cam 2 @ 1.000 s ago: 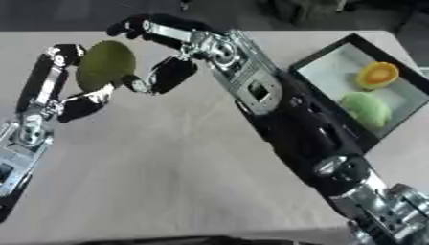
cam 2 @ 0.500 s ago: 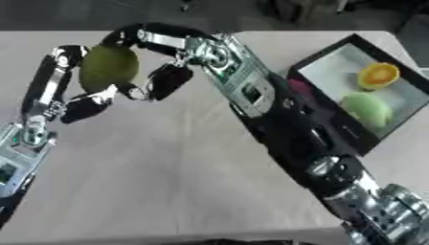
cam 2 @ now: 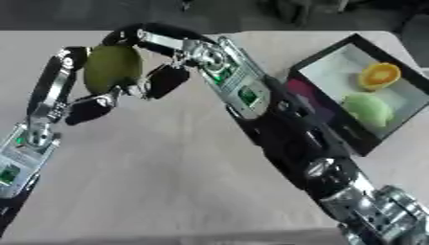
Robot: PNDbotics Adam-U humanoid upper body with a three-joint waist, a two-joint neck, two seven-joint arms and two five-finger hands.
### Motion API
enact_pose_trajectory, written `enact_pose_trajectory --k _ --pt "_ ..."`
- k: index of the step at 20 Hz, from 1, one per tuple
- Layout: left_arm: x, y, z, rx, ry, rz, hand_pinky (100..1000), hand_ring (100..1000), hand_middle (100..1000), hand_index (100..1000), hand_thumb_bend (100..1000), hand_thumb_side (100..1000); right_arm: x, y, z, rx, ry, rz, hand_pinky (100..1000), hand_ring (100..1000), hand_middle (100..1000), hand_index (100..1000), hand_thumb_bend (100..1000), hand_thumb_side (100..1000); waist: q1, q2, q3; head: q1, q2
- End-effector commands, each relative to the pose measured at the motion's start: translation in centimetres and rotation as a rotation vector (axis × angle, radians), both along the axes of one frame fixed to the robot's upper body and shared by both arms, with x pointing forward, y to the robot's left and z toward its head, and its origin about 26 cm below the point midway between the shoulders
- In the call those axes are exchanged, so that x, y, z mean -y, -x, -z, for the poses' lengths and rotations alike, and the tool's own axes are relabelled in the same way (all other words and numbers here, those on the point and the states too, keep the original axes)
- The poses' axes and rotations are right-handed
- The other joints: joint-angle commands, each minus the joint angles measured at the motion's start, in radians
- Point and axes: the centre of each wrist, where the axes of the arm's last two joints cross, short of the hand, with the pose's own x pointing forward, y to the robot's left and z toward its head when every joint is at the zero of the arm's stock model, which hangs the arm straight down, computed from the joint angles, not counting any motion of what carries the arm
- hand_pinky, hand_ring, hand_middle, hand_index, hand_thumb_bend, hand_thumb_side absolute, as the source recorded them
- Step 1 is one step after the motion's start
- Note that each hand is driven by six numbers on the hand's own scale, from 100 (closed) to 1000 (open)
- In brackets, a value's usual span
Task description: Pick up the objects with one hand, pass them to the other hand, and then place them into the box on the other side of the table.
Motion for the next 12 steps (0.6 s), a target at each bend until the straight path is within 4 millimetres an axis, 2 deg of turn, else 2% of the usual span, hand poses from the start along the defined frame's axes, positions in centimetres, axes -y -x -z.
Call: enact_pose_trajectory --k 1,4,6,9,11,12 --pt "1.0 0.3 -1.7 0.051 0.017 0.059 661 467 433 542 100 100 -0.7 0.3 -0.4 0.031 0.0 -0.003 973 906 859 863 186 100 0.005 -0.015 0.002 -0.004 -0.007" --pt "1.0 0.3 -1.6 0.045 0.018 0.066 660 466 432 543 100 100 -0.8 0.3 -0.1 0.022 0.001 -0.007 964 844 689 698 160 100 0.005 -0.014 0.002 -0.004 -0.007" --pt "1.0 0.3 -1.6 0.047 0.018 0.067 660 466 433 550 100 100 -0.7 0.2 0.0 0.017 -0.01 -0.001 957 809 602 611 107 100 0.005 -0.015 0.002 -0.005 -0.008" --pt "1.0 0.3 -1.6 0.05 0.02 0.059 659 466 435 574 100 100 -0.4 0.2 0.0 0.0 -0.053 0.024 958 781 558 550 131 100 0.005 -0.015 0.002 -0.005 -0.007" --pt "0.9 0.2 -1.5 0.046 0.022 0.047 660 466 438 594 137 100 0.4 0.2 -0.1 -0.023 -0.079 0.034 961 778 552 541 142 100 0.004 -0.015 0.001 -0.004 -0.006" --pt "0.8 0.2 -1.5 0.043 0.023 0.039 661 467 442 607 192 100 0.6 0.3 -0.2 -0.035 -0.084 0.034 962 780 556 548 139 100 0.004 -0.015 0.001 -0.004 -0.005"
